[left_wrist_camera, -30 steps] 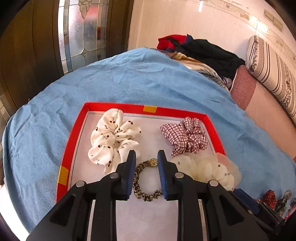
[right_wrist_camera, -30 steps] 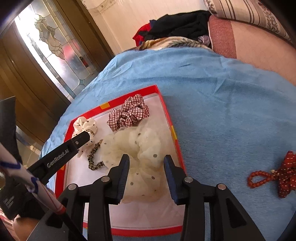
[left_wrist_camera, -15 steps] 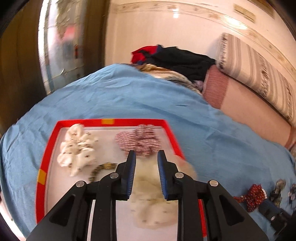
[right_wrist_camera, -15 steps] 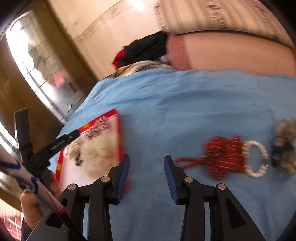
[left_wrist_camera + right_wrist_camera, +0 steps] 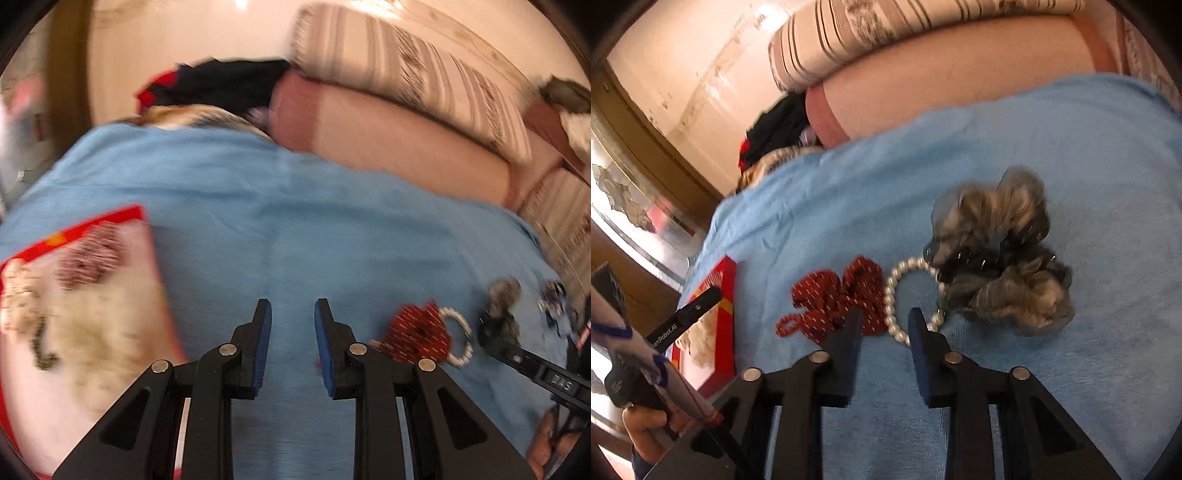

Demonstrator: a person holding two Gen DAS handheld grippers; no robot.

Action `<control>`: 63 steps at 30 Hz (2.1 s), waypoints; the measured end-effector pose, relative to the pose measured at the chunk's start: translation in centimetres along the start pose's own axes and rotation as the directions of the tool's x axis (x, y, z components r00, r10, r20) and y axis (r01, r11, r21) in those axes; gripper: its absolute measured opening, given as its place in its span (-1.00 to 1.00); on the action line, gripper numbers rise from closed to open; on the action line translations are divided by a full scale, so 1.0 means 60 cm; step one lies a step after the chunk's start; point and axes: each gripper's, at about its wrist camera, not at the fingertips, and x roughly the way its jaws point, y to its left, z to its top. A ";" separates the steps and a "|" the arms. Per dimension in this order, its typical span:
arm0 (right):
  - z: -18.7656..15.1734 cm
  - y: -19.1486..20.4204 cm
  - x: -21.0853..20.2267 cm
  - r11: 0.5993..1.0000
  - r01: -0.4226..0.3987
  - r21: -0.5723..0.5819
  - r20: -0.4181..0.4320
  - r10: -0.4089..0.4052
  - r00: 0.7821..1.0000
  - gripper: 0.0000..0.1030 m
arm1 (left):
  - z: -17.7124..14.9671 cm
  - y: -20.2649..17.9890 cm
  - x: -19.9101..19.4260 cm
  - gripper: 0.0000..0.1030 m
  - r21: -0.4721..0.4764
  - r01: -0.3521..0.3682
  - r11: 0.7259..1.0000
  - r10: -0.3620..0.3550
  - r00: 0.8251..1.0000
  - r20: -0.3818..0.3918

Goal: Organize jewelry
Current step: 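Move both tools back toward the red bead bracelet and red polka-dot scrunchie, then grasp the red bead bracelet with the left tool while the right tool grasps the red polka-dot scrunchie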

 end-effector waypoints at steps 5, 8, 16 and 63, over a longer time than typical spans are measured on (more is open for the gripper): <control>0.002 -0.015 0.007 0.999 0.036 -0.002 0.001 -0.036 0.999 -0.45 | -0.010 -0.035 0.055 -0.56 0.035 0.066 0.997 -0.062 0.993 -0.103; 0.001 -0.031 0.018 0.998 0.056 0.025 -0.036 -0.056 0.998 -0.45 | -0.020 -0.057 0.069 -0.55 0.055 0.125 0.991 -0.116 0.984 -0.137; 0.001 -0.044 0.045 0.994 0.106 0.033 -0.059 -0.104 0.993 -0.45 | -0.037 -0.072 0.083 -0.24 0.130 0.041 0.991 -0.023 0.990 -0.138; 0.002 0.085 -0.041 0.981 0.004 -0.193 0.194 0.034 0.980 -0.79 | -0.011 -0.016 -0.043 -0.86 0.075 0.145 0.987 -0.148 0.988 0.035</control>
